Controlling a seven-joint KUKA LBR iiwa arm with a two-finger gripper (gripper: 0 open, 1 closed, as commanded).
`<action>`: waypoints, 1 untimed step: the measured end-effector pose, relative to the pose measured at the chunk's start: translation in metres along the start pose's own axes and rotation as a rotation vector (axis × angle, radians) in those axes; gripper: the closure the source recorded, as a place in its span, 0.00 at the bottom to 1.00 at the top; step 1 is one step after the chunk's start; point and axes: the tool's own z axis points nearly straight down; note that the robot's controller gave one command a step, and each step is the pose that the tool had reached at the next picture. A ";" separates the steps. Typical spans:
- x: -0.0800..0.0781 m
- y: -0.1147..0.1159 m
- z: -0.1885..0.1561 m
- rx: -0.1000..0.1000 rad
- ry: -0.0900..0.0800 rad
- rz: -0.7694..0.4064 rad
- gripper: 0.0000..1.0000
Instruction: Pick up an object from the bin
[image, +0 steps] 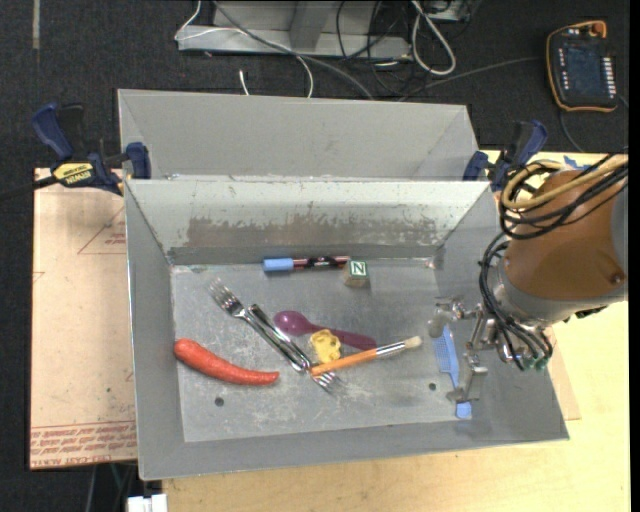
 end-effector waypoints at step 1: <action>-0.002 0.001 -0.004 0.001 -0.008 -0.004 0.00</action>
Offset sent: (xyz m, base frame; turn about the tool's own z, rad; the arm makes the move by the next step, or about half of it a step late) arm 0.0725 0.0831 -0.0991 -0.0748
